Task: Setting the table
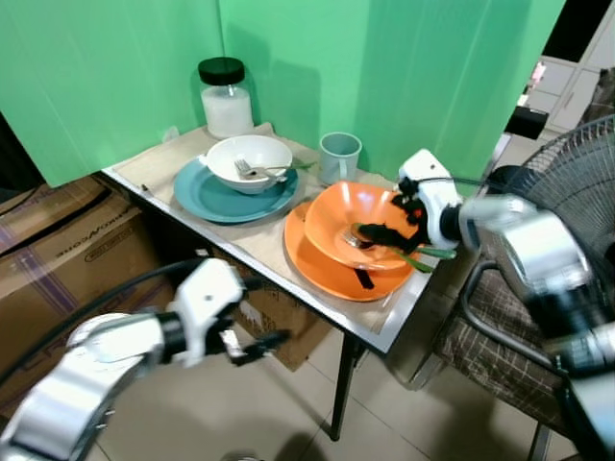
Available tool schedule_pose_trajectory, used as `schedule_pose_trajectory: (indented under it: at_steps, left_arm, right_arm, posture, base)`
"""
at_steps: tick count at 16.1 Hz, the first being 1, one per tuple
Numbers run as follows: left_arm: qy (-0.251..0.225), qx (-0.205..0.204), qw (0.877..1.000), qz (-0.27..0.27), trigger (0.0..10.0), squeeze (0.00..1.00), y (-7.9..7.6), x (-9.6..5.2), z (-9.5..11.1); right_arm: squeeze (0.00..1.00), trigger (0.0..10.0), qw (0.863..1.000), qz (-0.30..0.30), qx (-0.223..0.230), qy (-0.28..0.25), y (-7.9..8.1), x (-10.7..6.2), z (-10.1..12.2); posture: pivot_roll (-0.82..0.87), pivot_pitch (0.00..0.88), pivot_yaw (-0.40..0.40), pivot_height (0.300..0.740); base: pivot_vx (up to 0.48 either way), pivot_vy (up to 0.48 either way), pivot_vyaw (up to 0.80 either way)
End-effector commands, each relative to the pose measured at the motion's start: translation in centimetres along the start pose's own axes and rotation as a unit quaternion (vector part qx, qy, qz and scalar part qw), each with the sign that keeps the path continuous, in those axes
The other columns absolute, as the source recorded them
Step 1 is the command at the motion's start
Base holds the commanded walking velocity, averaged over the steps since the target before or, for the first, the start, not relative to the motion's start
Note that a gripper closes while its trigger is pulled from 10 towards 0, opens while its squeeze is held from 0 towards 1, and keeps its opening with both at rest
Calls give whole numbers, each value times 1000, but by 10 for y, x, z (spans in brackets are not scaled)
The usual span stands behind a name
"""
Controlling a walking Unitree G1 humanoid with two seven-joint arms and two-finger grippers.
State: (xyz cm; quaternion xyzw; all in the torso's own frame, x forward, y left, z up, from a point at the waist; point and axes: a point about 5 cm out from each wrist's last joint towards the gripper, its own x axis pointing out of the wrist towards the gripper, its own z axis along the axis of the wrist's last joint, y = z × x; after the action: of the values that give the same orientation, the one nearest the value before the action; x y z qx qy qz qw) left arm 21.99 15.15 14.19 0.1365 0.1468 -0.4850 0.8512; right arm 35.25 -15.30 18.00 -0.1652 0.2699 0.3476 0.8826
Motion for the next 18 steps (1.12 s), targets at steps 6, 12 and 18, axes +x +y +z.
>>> schedule_pose_trajectory:
  at_steps: [6, 12, 18]
  left_arm:
    - [-3, -16, 999, -41, 10000, 365, -7, 19, 6]
    - [8, -22, 999, -43, 10000, 369, -7, 21, 5]
    - [7, -20, 999, -35, 10000, 365, -6, 23, 6]
  right_arm:
    - [0, 6784, 994, 33, 66, 77, -5, 9, 1]
    - [0, 2510, 990, 31, 69, 119, -3, 15, -6]
    - [0, 0, 989, 29, 58, 130, -4, 18, -5]
  posture:
    - [136, 0, -9, 740]
    - [133, 0, -16, 740]
    - [140, 0, -30, 740]
  base:
    - [0, 0, 0]
    - [0, 0, 0]
    - [0, 0, 0]
